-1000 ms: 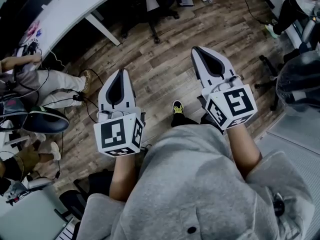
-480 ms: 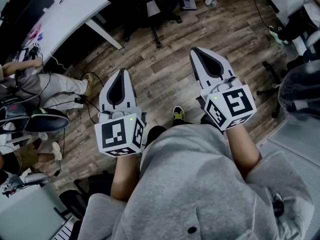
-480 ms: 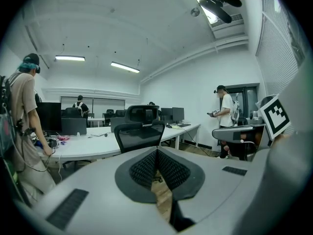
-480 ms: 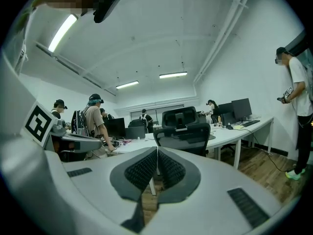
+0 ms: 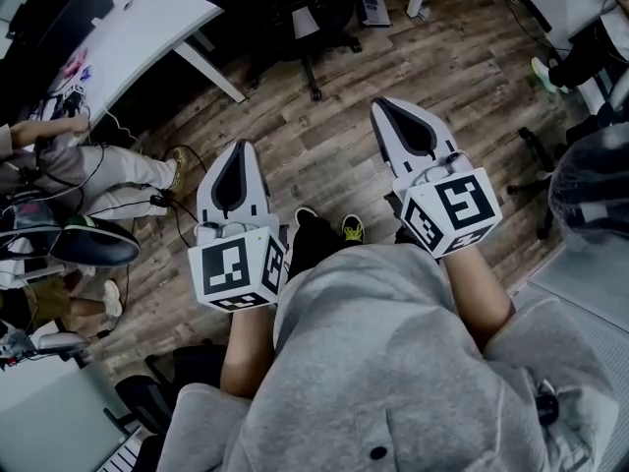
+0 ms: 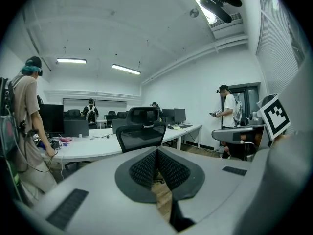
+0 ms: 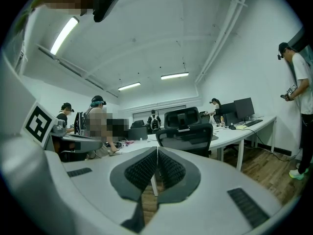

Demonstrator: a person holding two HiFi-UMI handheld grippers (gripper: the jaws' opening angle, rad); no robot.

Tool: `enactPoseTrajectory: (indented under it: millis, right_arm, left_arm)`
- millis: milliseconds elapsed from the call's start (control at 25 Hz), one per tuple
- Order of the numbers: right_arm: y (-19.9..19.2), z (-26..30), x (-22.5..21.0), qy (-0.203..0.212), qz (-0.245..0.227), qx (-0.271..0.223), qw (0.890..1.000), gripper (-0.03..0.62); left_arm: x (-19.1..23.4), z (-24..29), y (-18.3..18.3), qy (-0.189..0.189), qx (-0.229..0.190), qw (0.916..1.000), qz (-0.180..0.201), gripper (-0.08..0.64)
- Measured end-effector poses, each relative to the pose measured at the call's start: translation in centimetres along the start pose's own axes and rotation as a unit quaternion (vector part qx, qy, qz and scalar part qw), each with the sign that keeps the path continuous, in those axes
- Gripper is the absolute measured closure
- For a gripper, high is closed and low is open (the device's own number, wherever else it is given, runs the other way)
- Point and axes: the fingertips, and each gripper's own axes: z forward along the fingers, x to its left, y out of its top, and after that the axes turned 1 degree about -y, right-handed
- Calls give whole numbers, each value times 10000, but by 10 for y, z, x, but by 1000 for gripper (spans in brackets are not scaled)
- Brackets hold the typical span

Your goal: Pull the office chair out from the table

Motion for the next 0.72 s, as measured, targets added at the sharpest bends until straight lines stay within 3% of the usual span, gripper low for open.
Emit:
enactPoseTrajectory:
  millis: [400, 720]
  right_arm:
    - [1, 28, 2, 3, -100, 31, 9999, 563]
    - [11, 79, -17, -150, -230, 53, 9996, 563]
  left_arm:
    - [26, 14, 3, 43, -108, 9999, -46, 551]
    - [50, 73, 15, -206, -134, 9997, -68, 551]
